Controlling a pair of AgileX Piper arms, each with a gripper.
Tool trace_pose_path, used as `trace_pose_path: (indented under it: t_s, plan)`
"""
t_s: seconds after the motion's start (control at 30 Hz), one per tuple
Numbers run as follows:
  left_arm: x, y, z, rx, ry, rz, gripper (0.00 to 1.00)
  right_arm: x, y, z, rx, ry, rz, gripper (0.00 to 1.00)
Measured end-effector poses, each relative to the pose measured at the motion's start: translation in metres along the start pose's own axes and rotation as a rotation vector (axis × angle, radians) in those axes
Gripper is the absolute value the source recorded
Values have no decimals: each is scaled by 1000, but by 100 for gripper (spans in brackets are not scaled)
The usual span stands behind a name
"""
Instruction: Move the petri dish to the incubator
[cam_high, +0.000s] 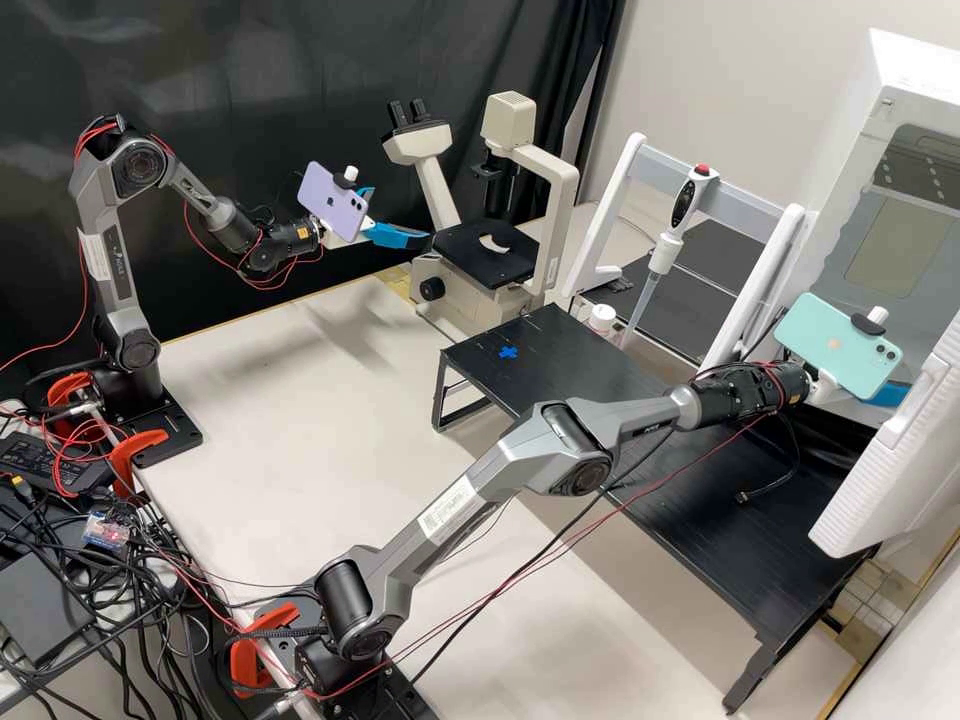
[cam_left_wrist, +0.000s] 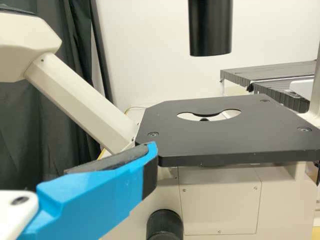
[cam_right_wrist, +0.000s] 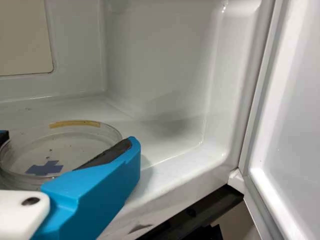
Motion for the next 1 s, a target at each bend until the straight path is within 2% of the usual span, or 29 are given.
trace_pose_path:
  t_s: [0.13,0.27,0.47,0.5,0.53,0.57,0.67,0.83,1.0]
  plan:
    - [0,0,0,0,0,0,100,0,-1,1,3,-2,-2,100]
    - [0,0,0,0,0,0,100,0,-1,1,-24,1,4,100]
    - [0,0,0,0,0,0,100,-3,-6,8,-14,-20,-7,100]
    - [0,0,0,0,0,0,100,-5,-8,9,-23,-22,-5,100]
    - [0,0,0,0,0,0,100,-7,-7,9,-12,-17,2,100]
    - [0,0,0,0,0,0,100,-10,-7,10,-27,-11,10,100]
    - [0,0,0,0,0,0,100,-21,-1,12,-34,-1,28,100]
    - [0,0,0,0,0,0,100,-50,12,22,-23,-1,69,100]
    - [0,0,0,0,0,0,100,-93,26,35,24,18,138,100]
